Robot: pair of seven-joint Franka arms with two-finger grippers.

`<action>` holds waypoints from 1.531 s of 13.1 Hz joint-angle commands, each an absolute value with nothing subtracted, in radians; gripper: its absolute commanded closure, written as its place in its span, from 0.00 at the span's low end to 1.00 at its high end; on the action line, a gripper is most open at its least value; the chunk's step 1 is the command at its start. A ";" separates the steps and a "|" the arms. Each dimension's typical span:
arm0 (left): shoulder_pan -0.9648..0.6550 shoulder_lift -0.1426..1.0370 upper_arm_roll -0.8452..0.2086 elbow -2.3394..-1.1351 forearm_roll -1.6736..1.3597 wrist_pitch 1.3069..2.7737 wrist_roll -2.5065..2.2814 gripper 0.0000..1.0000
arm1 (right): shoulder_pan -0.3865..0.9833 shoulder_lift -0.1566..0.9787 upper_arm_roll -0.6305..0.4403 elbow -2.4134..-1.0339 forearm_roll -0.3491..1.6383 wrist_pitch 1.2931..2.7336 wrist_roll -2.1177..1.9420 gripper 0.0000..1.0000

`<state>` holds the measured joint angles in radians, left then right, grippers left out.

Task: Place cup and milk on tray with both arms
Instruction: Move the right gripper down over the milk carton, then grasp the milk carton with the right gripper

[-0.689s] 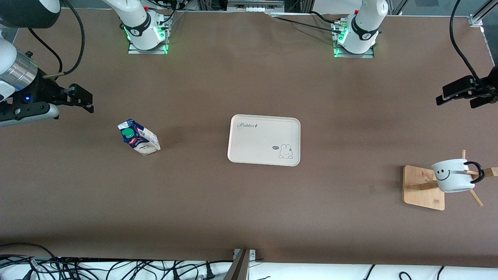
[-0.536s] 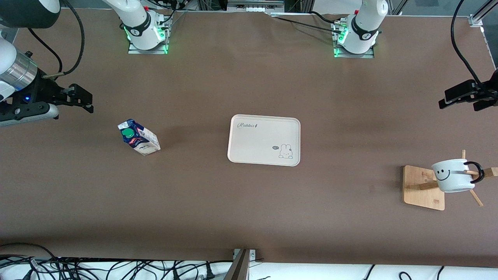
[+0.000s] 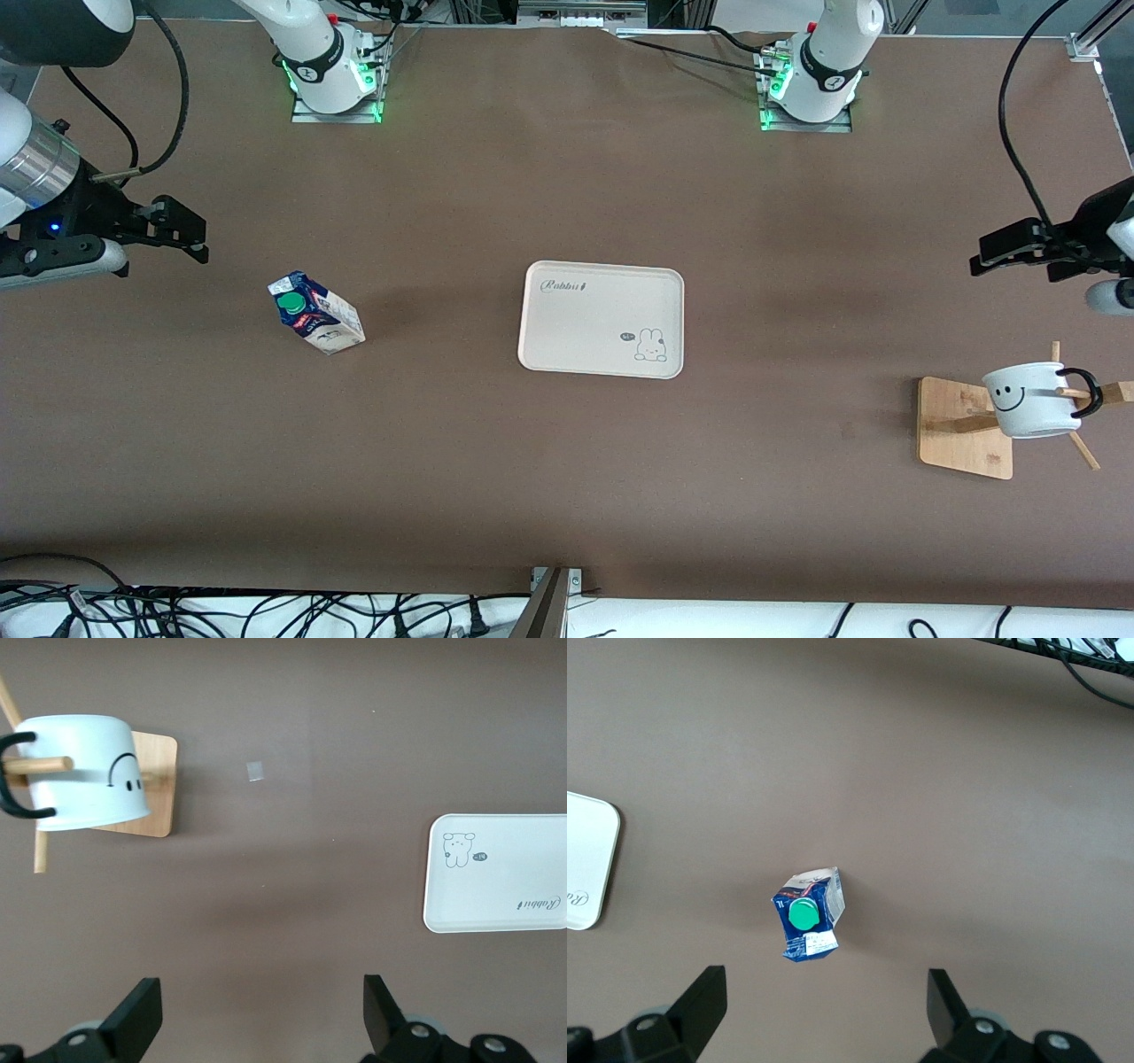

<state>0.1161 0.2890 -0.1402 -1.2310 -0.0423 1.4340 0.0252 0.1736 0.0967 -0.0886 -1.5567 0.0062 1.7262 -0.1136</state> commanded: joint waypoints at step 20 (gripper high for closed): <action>0.104 -0.018 -0.172 -1.677 0.067 1.586 0.041 0.00 | 0.224 0.209 -0.063 -2.085 0.025 2.304 -0.100 0.00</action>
<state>0.0961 -0.0028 -0.1668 -1.6583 0.0396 1.5725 0.0181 0.2261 0.2202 -0.0656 -2.0438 0.0118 2.2612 -0.1095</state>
